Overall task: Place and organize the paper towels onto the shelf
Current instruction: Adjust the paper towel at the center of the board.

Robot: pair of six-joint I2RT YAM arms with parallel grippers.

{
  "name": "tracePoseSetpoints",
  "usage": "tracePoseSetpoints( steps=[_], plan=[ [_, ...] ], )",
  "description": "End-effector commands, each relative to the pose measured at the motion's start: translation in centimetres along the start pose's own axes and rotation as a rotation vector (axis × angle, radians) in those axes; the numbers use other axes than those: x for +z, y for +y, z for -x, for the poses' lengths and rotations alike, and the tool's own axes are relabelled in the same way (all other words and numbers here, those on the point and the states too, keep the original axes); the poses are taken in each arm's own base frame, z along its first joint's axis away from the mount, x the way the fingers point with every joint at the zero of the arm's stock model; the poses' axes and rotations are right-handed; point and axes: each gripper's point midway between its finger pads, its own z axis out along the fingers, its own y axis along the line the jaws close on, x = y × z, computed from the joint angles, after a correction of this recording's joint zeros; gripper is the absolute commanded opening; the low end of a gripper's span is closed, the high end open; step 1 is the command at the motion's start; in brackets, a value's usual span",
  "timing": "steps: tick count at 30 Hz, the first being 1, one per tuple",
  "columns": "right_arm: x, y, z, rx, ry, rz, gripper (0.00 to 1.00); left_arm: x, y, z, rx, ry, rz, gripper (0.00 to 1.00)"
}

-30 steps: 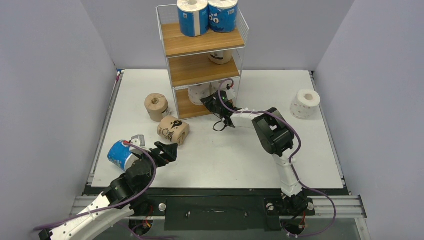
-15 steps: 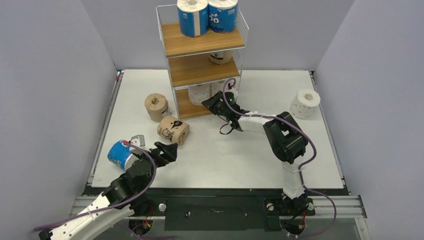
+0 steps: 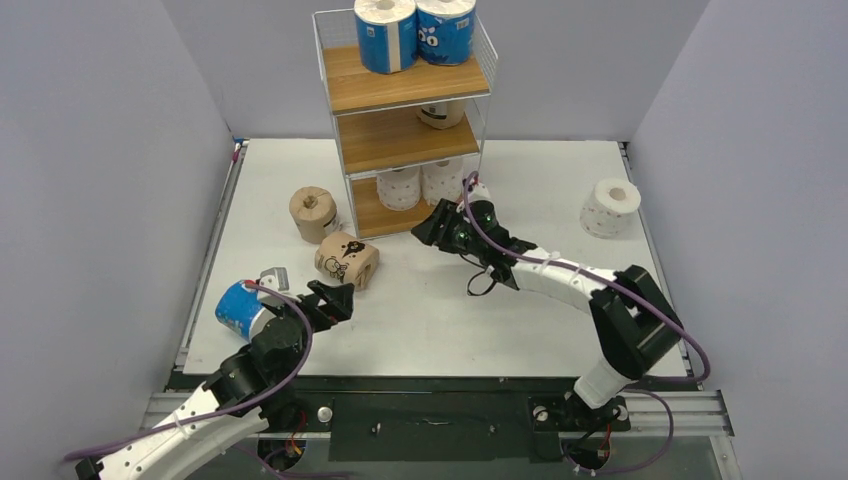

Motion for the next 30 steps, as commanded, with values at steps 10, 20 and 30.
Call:
tracePoseSetpoints(
  steps=[10,20,30],
  plan=[
    [-7.7,-1.5,-3.9,-0.157,-0.099,-0.021,0.80,1.1,-0.8,1.9,0.038,-0.008,0.123,0.96],
    [-3.2,5.7,-6.9,0.190,0.066,0.439,0.82,-0.4,0.8,4.6,0.052,-0.065,0.210,0.96],
    [-0.1,11.4,-7.8,0.331,0.092,0.618,0.83,-1.5,2.0,4.5,0.005,-0.081,0.183,0.97]
  ],
)
